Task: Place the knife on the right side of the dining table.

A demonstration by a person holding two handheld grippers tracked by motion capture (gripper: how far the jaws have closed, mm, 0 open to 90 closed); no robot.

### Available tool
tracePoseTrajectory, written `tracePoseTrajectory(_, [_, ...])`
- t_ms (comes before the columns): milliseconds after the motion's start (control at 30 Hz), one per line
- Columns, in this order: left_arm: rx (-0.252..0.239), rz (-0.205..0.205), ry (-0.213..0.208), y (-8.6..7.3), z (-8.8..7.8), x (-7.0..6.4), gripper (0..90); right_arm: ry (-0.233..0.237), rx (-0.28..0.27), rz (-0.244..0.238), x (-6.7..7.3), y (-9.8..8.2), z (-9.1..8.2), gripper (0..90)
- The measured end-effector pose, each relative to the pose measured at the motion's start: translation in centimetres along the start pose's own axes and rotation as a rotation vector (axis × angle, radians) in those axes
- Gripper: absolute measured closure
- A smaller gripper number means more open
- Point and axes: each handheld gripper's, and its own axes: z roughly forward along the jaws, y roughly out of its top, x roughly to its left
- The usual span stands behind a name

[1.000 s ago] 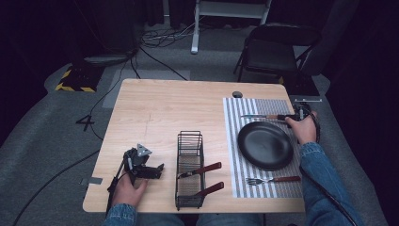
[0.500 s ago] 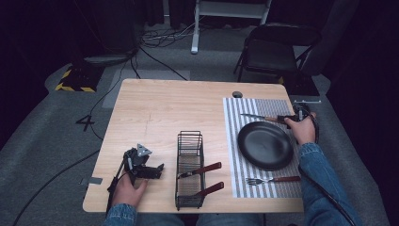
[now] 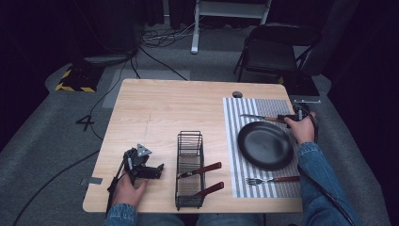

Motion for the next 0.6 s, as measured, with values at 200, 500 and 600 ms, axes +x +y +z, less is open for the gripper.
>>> tracePoseTrajectory(200, [0.000,0.000,0.000,0.0,0.0,0.0,0.2,-0.008,-0.019,-0.042,0.2,0.2,-0.3,43.0])
tracePoseTrajectory(500, [0.000,0.000,0.000,0.0,0.0,0.0,0.2,-0.019,-0.011,-0.059,-0.1,-0.7,-1.5,42.2])
tracePoseTrajectory(600, [0.000,0.000,0.000,0.0,0.0,0.0,0.2,-0.025,-0.003,-0.059,-0.4,-1.0,-1.2,42.6])
